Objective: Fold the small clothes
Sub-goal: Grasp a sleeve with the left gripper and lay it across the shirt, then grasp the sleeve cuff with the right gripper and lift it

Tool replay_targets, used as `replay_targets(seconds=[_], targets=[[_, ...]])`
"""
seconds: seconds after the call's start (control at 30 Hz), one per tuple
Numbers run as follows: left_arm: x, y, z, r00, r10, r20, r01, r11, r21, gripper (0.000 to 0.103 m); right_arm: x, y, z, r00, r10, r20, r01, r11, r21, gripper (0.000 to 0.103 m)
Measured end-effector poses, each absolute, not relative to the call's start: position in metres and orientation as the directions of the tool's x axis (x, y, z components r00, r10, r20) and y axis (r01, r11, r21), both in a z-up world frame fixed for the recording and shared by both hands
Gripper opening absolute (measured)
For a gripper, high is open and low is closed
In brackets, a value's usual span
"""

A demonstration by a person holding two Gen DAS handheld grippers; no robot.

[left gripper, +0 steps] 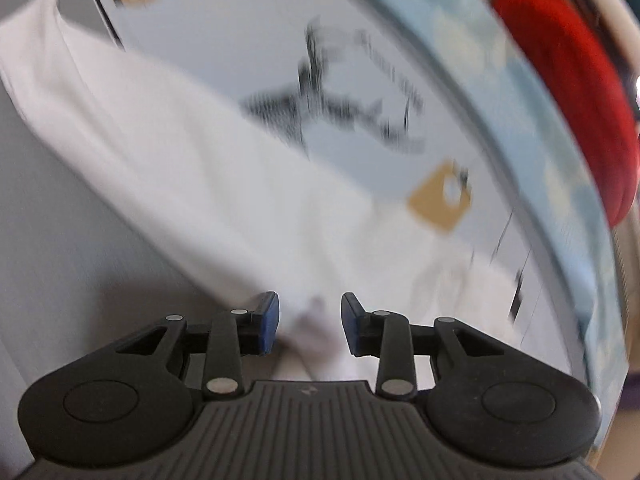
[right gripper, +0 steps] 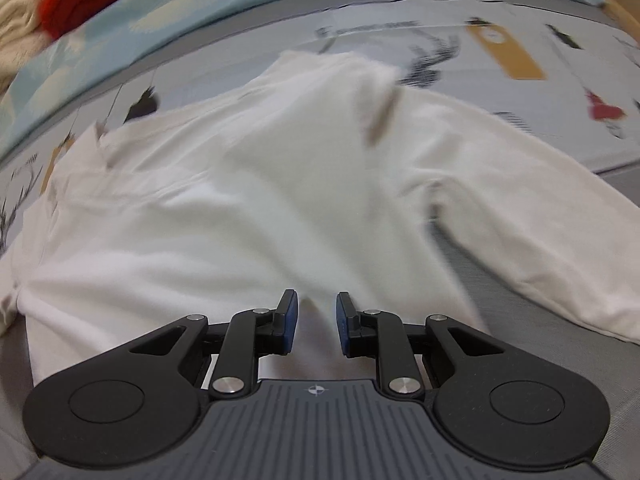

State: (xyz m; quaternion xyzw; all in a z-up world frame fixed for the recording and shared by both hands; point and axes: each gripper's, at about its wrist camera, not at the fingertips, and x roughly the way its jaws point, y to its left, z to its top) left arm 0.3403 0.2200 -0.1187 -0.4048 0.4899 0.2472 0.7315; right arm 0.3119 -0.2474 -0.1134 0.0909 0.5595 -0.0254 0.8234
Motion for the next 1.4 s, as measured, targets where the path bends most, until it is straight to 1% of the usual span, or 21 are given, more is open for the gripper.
replay_targets(seconds=[0.13,0.23,0.3,0.4,0.47,0.53,0.67,0.73,0.87,1.03,1.1,1.17,1.2,1.23,1.27,1.37,1.4], targets=[[0.33,0.199,-0.139,0.312,-0.073,-0.947,-0.82,0.483,-0.307,0.038,0.298,-0.294,-0.097,0.41,0.018,-0.912,0.242,0.962,0.128,0.022],[0.328,0.182,-0.129,0.322,-0.05,-0.946,-0.82,0.485,-0.305,0.038,0.285,-0.342,-0.09,0.416,-0.046,-0.908,0.371,0.92,0.123,0.022],[0.333,0.165,-0.116,0.366,-0.052,-0.929,-0.776,0.534,-0.336,0.038,0.273,-0.379,-0.09,0.405,-0.081,-0.911,0.49,0.86,0.142,0.023],[0.341,0.132,-0.096,0.429,-0.062,-0.901,-0.67,0.647,-0.364,0.039,0.248,-0.436,-0.093,0.37,-0.15,-0.917,0.66,0.737,0.146,0.029],[0.345,0.11,-0.087,0.453,-0.079,-0.888,-0.596,0.714,-0.368,0.039,0.228,-0.471,-0.097,0.332,-0.194,-0.923,0.759,0.637,0.139,0.033],[0.348,0.087,-0.084,0.462,-0.085,-0.883,-0.523,0.777,-0.349,0.039,0.209,-0.499,-0.102,0.298,-0.211,-0.931,0.828,0.542,0.143,0.034],[0.343,0.046,-0.079,0.475,-0.084,-0.876,-0.389,0.873,-0.295,0.039,0.183,-0.535,-0.112,0.324,-0.187,-0.928,0.88,0.42,0.222,0.033],[0.342,0.028,-0.079,0.48,-0.082,-0.873,-0.343,0.899,-0.273,0.039,0.177,-0.544,-0.11,0.314,-0.202,-0.928,0.898,0.382,0.22,0.033],[0.345,0.015,-0.079,0.491,-0.069,-0.868,-0.293,0.926,-0.239,0.039,0.168,-0.547,-0.105,0.289,-0.185,-0.939,0.924,0.311,0.223,0.033],[0.347,0.01,-0.078,0.49,-0.076,-0.868,-0.266,0.936,-0.232,0.039,0.164,-0.545,-0.113,0.231,-0.115,-0.966,0.949,0.247,0.197,0.034],[0.347,0.01,-0.079,0.484,-0.083,-0.871,-0.26,0.937,-0.234,0.039,0.165,-0.546,-0.112,0.233,-0.145,-0.962,0.95,0.243,0.193,0.034],[0.345,0.01,-0.078,0.484,-0.087,-0.871,-0.257,0.937,-0.236,0.039,0.167,-0.55,-0.107,0.256,-0.218,-0.942,0.949,0.242,0.202,0.034],[0.346,0.011,-0.078,0.484,-0.087,-0.871,-0.255,0.938,-0.236,0.039,0.169,-0.554,-0.106,0.268,-0.253,-0.93,0.947,0.247,0.205,0.033],[0.345,0.011,-0.077,0.484,-0.087,-0.871,-0.255,0.938,-0.236,0.039,0.171,-0.557,-0.107,0.275,-0.273,-0.922,0.945,0.254,0.206,0.022],[0.345,0.012,-0.077,0.484,-0.09,-0.871,-0.253,0.938,-0.238,0.039,0.173,-0.562,-0.108,0.287,-0.286,-0.914,0.942,0.26,0.214,0.003],[0.346,0.013,-0.077,0.48,-0.102,-0.871,-0.246,0.937,-0.246,0.039,0.181,-0.579,-0.107,0.338,-0.318,-0.886,0.928,0.271,0.257,0.003],[0.346,0.014,-0.077,0.48,-0.104,-0.871,-0.243,0.938,-0.246,0.039,0.186,-0.584,-0.1,0.376,-0.342,-0.861,0.914,0.293,0.282,0.003]])
